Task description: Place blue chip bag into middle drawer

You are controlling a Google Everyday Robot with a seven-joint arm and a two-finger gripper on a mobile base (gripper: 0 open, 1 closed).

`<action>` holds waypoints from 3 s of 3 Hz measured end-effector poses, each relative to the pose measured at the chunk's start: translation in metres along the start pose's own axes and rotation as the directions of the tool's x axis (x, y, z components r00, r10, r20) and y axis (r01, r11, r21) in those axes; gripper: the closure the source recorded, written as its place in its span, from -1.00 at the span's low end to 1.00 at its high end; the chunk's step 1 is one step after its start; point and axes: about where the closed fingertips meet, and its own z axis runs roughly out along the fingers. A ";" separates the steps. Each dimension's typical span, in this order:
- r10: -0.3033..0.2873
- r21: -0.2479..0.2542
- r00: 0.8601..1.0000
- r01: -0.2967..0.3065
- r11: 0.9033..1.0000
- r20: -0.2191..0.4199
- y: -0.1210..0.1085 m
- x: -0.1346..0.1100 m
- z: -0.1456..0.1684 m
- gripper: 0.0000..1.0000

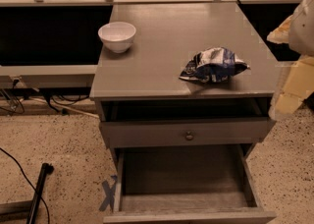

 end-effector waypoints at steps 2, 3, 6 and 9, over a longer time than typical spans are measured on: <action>-0.066 0.036 0.996 0.064 0.997 0.053 -0.030 -0.018 0.021 -1.00; -0.143 0.078 0.981 0.134 0.988 0.127 -0.081 -0.040 0.065 -1.00; -0.168 0.036 0.958 0.164 0.986 0.231 -0.139 -0.060 0.162 -0.46; -0.198 0.018 0.917 0.205 0.979 0.346 -0.099 -0.065 0.140 0.79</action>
Offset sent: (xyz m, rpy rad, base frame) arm 0.1174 0.0364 -0.0322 0.0762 -0.1647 0.2157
